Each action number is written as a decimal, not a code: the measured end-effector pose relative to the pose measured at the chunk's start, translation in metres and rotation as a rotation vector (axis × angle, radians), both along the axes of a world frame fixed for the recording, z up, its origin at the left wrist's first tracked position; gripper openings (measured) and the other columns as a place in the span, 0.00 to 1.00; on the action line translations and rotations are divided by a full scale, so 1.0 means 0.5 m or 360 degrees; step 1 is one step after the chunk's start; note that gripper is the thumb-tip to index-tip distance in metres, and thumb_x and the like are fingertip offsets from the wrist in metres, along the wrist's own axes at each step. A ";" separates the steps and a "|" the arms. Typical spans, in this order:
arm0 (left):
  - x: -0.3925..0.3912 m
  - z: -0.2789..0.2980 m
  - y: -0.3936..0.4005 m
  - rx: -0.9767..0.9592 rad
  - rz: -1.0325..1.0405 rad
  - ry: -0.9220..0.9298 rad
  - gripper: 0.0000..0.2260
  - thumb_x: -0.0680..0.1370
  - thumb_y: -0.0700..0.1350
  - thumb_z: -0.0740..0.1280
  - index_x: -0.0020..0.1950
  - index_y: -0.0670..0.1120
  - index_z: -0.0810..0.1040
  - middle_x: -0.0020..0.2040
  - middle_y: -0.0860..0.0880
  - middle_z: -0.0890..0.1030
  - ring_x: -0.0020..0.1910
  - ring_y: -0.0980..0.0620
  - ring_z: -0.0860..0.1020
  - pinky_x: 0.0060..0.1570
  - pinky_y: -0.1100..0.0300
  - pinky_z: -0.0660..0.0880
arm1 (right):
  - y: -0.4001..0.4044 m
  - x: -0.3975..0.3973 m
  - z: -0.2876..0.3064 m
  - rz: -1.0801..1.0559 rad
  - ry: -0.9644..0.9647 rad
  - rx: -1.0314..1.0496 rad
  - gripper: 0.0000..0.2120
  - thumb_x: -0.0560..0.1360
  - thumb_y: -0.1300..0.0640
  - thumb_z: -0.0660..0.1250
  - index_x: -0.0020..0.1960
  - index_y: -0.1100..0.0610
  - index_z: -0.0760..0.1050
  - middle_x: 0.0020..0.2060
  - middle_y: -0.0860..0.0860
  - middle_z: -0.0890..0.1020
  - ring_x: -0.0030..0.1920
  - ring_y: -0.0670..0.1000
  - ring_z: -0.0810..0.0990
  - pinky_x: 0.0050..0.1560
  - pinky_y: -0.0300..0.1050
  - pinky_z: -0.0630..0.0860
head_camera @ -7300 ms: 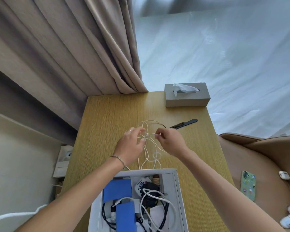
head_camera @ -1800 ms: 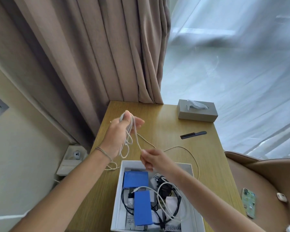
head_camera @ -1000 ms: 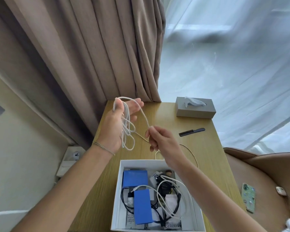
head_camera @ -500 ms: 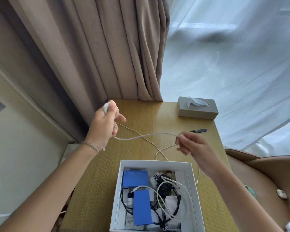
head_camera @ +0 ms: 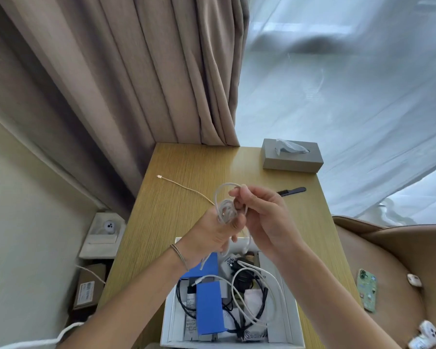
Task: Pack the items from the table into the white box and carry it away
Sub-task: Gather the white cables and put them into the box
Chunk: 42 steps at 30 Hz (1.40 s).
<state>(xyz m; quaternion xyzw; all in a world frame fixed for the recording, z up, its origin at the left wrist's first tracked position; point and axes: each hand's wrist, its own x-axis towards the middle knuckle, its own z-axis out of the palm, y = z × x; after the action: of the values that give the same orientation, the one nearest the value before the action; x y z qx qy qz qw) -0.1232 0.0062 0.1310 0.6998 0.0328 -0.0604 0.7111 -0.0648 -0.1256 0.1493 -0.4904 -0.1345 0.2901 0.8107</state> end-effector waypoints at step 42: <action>-0.098 -0.243 -0.006 0.1917 0.0289 0.0101 0.19 0.77 0.63 0.61 0.60 0.53 0.79 0.52 0.55 0.79 0.53 0.54 0.77 0.45 0.59 0.74 | -0.135 0.038 -0.210 -0.0303 -0.0180 -0.1006 0.13 0.79 0.70 0.62 0.46 0.59 0.83 0.31 0.50 0.81 0.31 0.45 0.76 0.33 0.34 0.72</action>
<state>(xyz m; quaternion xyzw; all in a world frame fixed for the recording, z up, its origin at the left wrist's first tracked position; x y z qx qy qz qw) -0.1721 0.0034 0.0096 0.9712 0.1417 0.0089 0.1911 -0.0456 -0.1932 0.0445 -0.7434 -0.0362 0.2128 0.6331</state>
